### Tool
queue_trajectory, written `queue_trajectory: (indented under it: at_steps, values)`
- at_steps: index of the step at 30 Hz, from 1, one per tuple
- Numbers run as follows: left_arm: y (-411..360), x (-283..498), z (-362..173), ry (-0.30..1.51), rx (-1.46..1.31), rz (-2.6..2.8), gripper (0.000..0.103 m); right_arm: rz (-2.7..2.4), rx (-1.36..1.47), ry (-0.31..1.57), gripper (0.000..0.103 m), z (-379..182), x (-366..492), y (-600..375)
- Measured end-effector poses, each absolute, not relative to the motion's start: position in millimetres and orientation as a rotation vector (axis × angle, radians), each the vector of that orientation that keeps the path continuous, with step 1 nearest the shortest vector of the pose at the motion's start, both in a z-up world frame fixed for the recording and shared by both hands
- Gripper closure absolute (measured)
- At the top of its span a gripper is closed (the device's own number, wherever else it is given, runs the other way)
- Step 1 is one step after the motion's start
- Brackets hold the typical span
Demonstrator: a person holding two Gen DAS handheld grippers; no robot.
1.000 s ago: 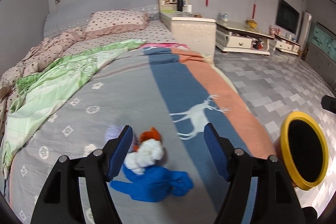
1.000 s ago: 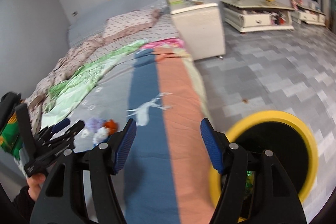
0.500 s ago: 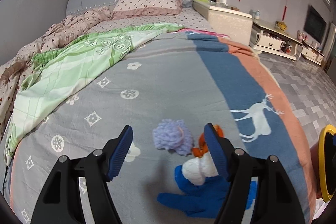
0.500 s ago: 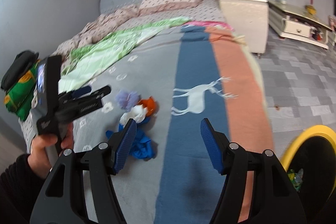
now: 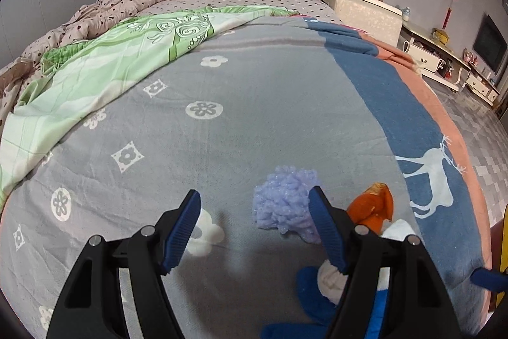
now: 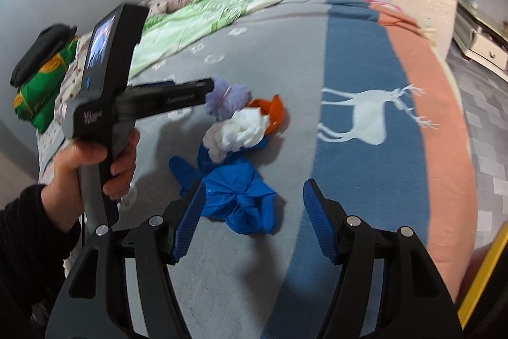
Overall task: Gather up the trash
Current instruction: 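Grasp the blue glove with the right tool while the left tool grasps the lilac mesh ball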
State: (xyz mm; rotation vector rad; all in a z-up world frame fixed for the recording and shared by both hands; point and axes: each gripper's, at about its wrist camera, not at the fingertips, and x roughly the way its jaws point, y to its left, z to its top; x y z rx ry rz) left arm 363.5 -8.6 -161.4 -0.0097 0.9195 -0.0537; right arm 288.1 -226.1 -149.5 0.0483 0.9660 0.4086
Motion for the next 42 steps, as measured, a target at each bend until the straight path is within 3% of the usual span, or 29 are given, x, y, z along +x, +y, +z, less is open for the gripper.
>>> queue_trajectory:
  at_steps: [13,18,29,35,42]
  values:
    - [-17.0,365.7,-176.0,0.912,-0.027,-0.188,0.036,0.47,-0.017,1.062,0.042,-197.0,305.4,-187.2]
    - [-29.0,364.2,-180.0,0.919,-0.002,-0.252,0.037,0.483,-0.026,1.065,0.052,-203.1,307.4,-182.0]
    - [-32.0,366.7,-175.4,0.901,-0.021,-0.268,0.067,0.528,-0.012,1.068,0.083,-204.7,304.3,-177.5]
    - [-23.9,362.8,-169.4,0.901,-0.039,-0.265,0.076,0.563,0.008,1.071,0.087,-200.6,293.7,-179.3]
    - [-11.8,351.3,-156.0,0.885,-0.082,-0.251,0.079,0.58,-0.027,1.053,0.088,-187.9,263.0,-181.6]
